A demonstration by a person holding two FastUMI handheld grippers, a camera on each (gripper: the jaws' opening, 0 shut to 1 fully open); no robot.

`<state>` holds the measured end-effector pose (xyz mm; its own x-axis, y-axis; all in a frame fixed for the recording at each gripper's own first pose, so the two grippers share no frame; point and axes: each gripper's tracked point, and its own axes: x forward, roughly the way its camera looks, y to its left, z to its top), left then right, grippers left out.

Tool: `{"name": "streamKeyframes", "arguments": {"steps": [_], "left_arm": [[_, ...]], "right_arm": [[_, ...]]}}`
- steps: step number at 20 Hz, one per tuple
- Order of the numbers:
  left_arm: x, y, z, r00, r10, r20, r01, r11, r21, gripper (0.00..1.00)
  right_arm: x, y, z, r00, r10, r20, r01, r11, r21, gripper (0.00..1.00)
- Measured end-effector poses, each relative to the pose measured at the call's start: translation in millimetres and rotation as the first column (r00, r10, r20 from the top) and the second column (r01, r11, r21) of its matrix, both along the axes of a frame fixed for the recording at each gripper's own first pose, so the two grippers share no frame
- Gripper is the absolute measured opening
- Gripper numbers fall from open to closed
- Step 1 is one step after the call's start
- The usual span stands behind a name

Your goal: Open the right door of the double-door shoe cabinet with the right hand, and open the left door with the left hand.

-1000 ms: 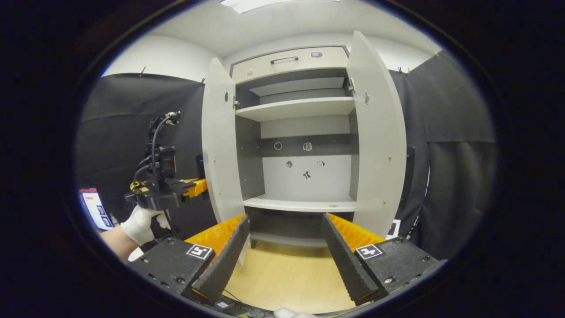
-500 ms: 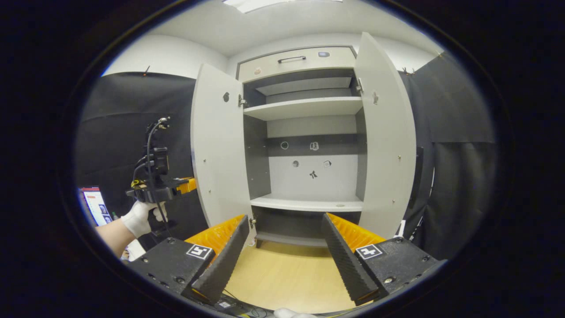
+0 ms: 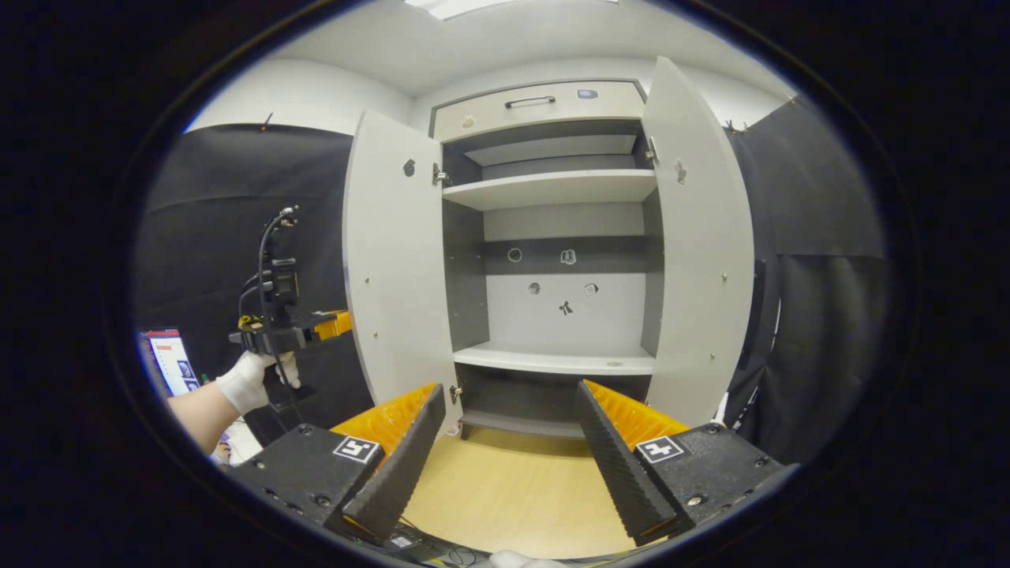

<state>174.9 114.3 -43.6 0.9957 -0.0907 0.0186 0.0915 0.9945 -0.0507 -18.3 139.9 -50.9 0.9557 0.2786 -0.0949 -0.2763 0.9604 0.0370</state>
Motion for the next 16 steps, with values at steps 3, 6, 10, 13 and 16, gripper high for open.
{"name": "streamKeyframes", "arguments": {"steps": [3,6,10,13,16], "left_arm": [[-2,2,-6,1.000,0.003,-0.019,-0.002,0.999,0.036,0.01],[-4,9,-9,0.999,0.031,-0.032,-0.030,0.999,0.045,0.02],[-9,31,-13,0.995,0.083,-0.063,-0.085,0.996,-0.028,0.48],[-21,43,-14,0.990,0.118,-0.073,-0.121,0.992,-0.029,0.94],[-30,48,-12,0.986,0.156,-0.057,-0.155,0.987,0.032,0.98]], "right_arm": [[-2,1,2,1.000,-0.001,0.008,0.001,1.000,-0.002,1.00],[-4,2,2,1.000,0.006,0.007,-0.006,1.000,-0.003,1.00],[-5,3,3,1.000,0.011,0.008,-0.011,1.000,-0.007,1.00],[-6,0,4,1.000,0.007,0.012,-0.007,1.000,-0.008,1.00],[-4,-4,6,1.000,-0.004,0.020,0.005,1.000,-0.009,1.00]]}}
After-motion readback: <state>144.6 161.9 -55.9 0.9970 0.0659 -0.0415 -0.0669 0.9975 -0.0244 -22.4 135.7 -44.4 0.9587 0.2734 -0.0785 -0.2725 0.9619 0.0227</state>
